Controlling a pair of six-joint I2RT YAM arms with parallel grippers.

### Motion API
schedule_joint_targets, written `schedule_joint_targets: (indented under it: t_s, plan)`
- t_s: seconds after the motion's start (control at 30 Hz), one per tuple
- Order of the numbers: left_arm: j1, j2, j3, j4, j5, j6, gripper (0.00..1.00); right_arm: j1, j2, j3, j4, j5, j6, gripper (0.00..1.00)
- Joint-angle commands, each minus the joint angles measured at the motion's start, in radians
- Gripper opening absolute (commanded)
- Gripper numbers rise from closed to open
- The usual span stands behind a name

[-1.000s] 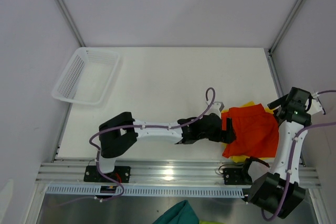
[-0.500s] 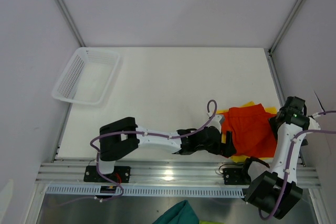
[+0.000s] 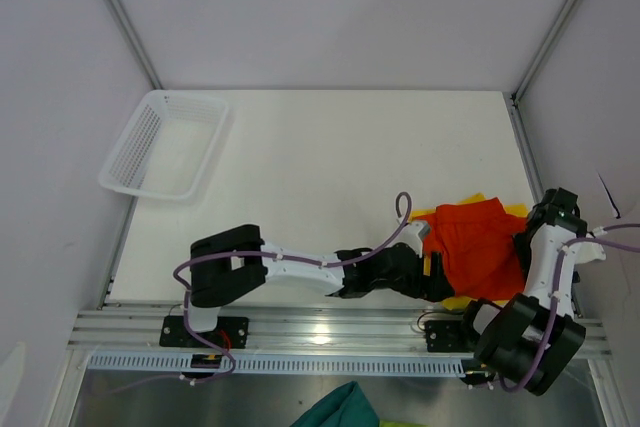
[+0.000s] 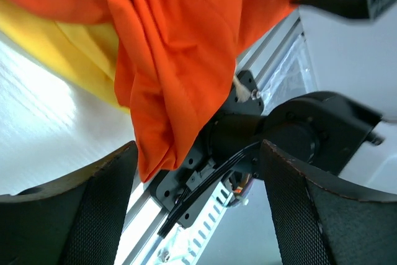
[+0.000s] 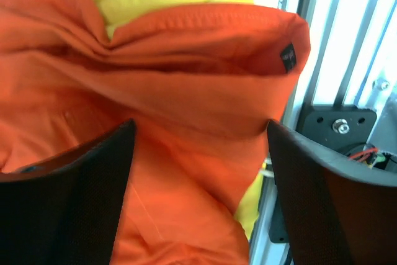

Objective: Fold and stack the shorts
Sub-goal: Neatly place the folded shorts to the corner

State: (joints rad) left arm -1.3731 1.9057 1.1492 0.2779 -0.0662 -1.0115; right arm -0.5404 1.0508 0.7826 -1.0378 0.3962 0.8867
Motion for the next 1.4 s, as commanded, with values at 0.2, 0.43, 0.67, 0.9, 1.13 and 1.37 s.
schedule_joint_targets:
  t_s: [0.2,0.43,0.67,0.9,1.13,1.37]
  plan:
    - [-0.067,0.096,0.076,0.015,0.029,-0.025,0.79,-0.069,0.095,-0.045,0.163,0.006,-0.023,0.19]
    - [-0.061,0.139,0.116,0.011,0.028,-0.026,0.71,-0.081,0.074,-0.017,0.173,0.023,-0.058,0.0]
    - [-0.026,0.079,0.063,-0.048,-0.044,-0.007,0.78,-0.081,0.052,0.018,0.18,0.043,-0.092,0.0]
    - [0.0,0.067,0.088,-0.065,-0.066,0.02,0.84,-0.076,0.075,0.024,0.212,0.03,-0.107,0.0]
    - [-0.007,0.078,0.148,-0.065,-0.086,0.089,0.79,-0.03,0.071,0.01,0.22,0.032,-0.084,0.0]
    - [-0.026,0.07,0.168,-0.054,-0.112,0.132,0.78,0.007,0.069,0.006,0.222,0.044,-0.074,0.0]
